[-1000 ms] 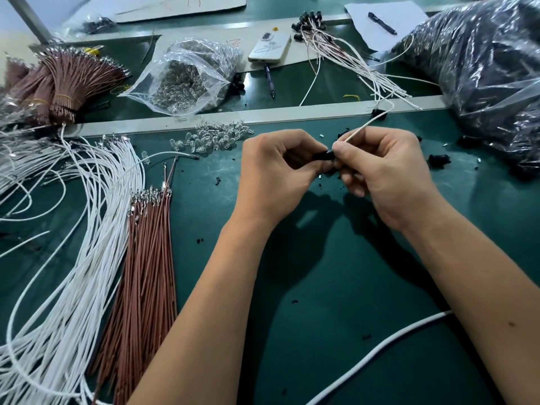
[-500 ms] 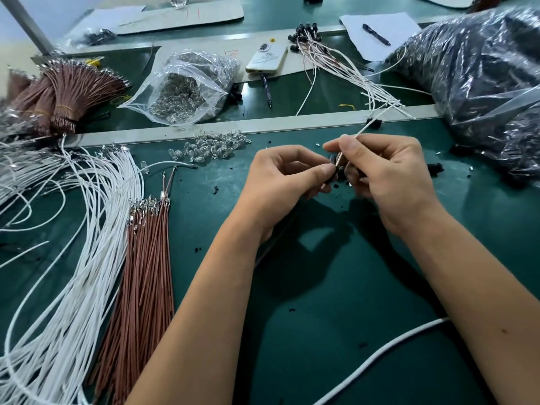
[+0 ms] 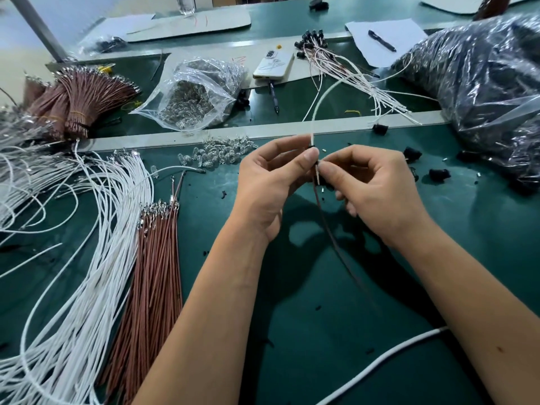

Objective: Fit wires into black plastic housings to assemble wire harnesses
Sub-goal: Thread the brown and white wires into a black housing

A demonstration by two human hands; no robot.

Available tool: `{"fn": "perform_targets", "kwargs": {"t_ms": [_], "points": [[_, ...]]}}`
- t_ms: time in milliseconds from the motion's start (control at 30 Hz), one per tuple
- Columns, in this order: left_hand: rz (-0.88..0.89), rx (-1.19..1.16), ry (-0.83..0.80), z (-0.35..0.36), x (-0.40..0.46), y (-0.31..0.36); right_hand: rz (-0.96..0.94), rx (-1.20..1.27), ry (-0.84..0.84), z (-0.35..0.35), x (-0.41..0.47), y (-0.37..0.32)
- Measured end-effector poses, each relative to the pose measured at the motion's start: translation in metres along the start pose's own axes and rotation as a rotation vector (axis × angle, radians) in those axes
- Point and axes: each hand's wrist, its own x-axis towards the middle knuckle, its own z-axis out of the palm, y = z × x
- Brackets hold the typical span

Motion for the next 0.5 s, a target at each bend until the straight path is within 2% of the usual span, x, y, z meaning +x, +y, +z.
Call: {"fn": "perform_targets", "kwargs": {"t_ms": [267,333,433,500], "points": [[-0.018,0.109,-0.033,0.004,-0.003,-0.002,-0.026,-0.062,0.005,0.002,-0.002,-0.006],[-0.046,0.02,-0.016,0.003,-0.002,0.001,-0.027,-0.069,-0.036,0.002,-0.002,-0.007],[-0.075,-0.228,0.038,-0.001,0.004,0.008,-0.017,-0.083,-0.239,0.0,-0.003,-0.011],[-0.075,-0.36,0.052,-0.007,0.006,0.014,0.031,-0.038,-0.505,-0.005,-0.005,-0.015]]}}
